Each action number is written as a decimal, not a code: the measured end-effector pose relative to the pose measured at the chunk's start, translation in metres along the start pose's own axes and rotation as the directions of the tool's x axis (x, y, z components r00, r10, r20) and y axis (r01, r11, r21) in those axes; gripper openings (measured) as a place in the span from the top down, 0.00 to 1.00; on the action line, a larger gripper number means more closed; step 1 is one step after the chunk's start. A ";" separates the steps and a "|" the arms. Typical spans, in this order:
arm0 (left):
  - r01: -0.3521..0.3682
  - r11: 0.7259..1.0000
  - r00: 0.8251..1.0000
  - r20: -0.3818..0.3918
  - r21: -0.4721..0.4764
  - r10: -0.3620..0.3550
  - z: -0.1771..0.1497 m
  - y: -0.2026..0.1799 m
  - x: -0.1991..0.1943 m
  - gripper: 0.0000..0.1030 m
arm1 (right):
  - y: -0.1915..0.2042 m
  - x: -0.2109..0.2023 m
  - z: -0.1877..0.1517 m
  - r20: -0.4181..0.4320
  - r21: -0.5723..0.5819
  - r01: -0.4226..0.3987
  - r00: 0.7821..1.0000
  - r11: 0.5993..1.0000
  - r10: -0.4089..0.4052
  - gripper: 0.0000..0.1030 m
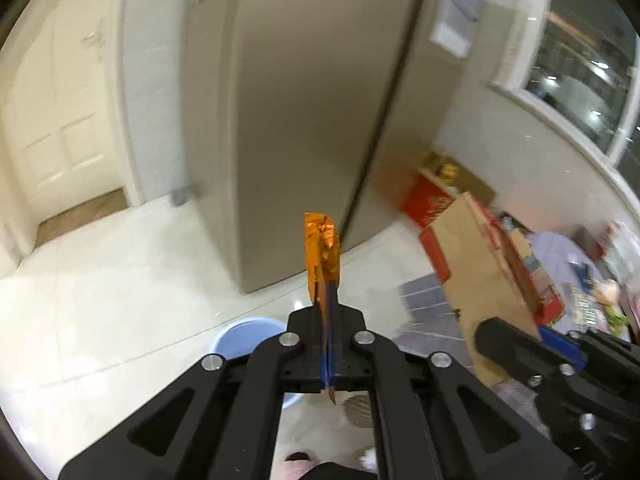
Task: Collect trash
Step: 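Carry the orange packet and newspaper toward the blue bin with both tools, then open the left tool over the bin while the right tool releases the newspaper, then return both open tools to the table above the newspaper-wrapped paper bag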
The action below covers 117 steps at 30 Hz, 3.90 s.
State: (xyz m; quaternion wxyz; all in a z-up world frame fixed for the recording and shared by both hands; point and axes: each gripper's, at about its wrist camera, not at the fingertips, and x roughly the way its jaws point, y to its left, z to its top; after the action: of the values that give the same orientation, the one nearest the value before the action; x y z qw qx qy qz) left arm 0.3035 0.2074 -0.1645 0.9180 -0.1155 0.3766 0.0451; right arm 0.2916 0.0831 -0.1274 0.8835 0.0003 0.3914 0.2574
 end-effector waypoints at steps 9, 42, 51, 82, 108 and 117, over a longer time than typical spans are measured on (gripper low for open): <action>-0.065 0.993 0.988 -0.144 -0.094 0.051 -0.001 0.078 0.069 1.00 | 0.034 0.077 0.015 -0.071 -0.040 -0.033 0.997 0.999 0.030 0.88; -0.178 0.974 0.974 -0.164 -0.143 0.154 -0.007 0.104 0.084 0.37 | 0.024 0.138 0.013 -0.123 -0.045 -0.038 0.992 0.998 0.033 0.87; -0.235 0.958 0.967 -0.139 -0.166 0.213 -0.003 0.113 0.074 0.37 | 0.009 0.146 0.016 -0.080 0.017 -0.055 0.995 0.998 0.057 0.58; -0.136 0.991 0.990 0.032 0.006 0.135 -0.002 -0.038 -0.029 0.37 | -0.051 -0.022 0.005 0.133 0.079 0.094 0.986 0.992 -0.104 0.56; 0.143 0.916 0.989 -0.029 0.374 -0.143 -0.098 -0.309 -0.081 0.37 | -0.220 -0.229 -0.121 0.147 0.340 0.402 0.870 0.850 -0.470 0.51; 0.223 0.880 0.974 -0.142 0.419 -0.179 -0.130 -0.336 -0.061 0.36 | -0.254 -0.237 -0.163 0.080 0.402 0.426 0.866 0.811 -0.494 0.38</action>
State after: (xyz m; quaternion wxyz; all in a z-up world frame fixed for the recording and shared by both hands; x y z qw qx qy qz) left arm 0.2285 -0.1501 -0.1520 0.9005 0.0504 0.4083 -0.1409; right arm 0.1610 -0.2775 -0.1279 0.9347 0.0954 0.3394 -0.0447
